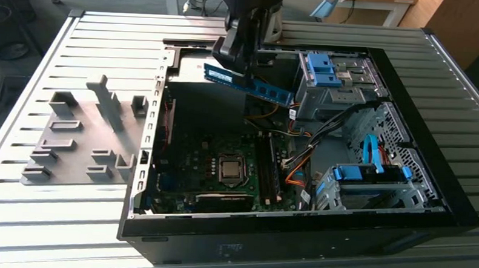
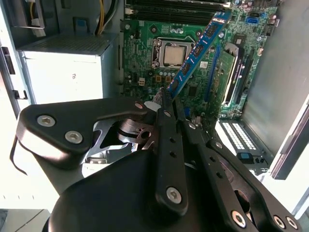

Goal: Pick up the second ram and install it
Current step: 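Insert the second ram into the second slot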

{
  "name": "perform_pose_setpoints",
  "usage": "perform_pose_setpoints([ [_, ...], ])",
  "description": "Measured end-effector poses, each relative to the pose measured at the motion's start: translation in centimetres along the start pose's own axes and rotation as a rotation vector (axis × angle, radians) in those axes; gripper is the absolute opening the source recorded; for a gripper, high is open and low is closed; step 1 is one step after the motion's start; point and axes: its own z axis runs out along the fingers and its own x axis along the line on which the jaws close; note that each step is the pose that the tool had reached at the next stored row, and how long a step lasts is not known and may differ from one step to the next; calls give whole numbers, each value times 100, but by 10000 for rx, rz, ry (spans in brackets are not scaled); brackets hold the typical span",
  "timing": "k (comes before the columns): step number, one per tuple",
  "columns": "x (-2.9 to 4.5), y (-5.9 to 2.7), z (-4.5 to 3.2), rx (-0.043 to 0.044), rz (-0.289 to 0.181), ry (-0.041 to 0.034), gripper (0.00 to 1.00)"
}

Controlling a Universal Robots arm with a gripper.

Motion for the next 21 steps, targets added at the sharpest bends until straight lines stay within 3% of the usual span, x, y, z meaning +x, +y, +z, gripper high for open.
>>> perform_pose_setpoints([
  [21, 0, 0, 1, -15, 702, 8, 14],
])
